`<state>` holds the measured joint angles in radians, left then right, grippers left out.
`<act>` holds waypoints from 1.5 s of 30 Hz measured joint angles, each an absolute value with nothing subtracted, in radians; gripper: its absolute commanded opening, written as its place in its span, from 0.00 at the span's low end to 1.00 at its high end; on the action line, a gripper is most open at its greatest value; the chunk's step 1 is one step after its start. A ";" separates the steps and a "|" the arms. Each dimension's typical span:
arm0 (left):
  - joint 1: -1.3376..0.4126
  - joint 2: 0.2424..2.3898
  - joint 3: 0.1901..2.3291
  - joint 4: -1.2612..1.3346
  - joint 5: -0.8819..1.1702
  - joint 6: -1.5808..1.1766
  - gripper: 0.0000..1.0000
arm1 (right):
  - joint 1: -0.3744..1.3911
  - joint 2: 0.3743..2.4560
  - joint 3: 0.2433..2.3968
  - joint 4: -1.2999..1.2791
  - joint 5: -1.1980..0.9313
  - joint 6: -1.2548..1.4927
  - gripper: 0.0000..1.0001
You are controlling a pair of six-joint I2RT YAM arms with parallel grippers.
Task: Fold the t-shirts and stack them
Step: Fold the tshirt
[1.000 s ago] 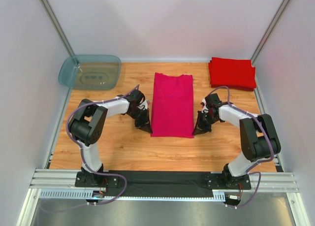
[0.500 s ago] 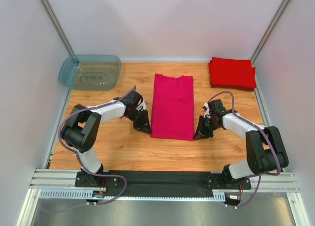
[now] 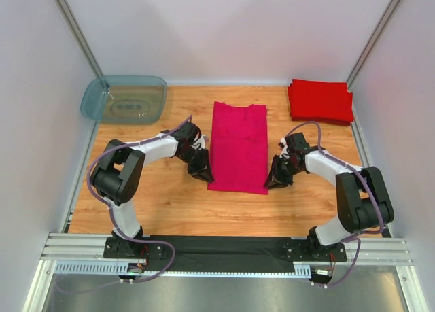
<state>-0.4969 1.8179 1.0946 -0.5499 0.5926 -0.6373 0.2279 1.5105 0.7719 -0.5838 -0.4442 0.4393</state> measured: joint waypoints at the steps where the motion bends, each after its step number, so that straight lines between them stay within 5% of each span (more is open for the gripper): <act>1: -0.497 1.823 1.097 -0.550 0.593 -0.637 0.26 | 0.228 1.519 0.775 -0.583 -0.444 0.439 0.24; 5: -0.497 1.844 1.102 -0.551 0.594 -0.637 0.24 | 0.228 1.557 0.783 -0.581 -0.444 0.439 0.22; 10: -0.497 1.853 1.103 -0.556 0.594 -0.632 0.00 | 0.228 1.571 0.788 -0.578 -0.445 0.437 0.03; 31: -0.512 1.732 0.957 -0.526 0.587 -0.675 0.00 | 0.228 1.472 0.711 -0.585 -0.443 0.432 0.00; 38: -0.516 1.734 1.008 -0.545 0.565 -0.659 0.26 | 0.228 1.472 0.710 -0.582 -0.443 0.432 0.00; 45: -0.516 1.768 1.100 -0.547 0.536 -0.618 0.27 | 0.228 1.472 0.710 -0.582 -0.443 0.432 0.00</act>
<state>-0.5159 1.7676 1.1004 -0.5472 0.5358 -0.6178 0.2279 1.4715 0.7105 -0.5819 -0.4427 0.4320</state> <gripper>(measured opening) 0.270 0.008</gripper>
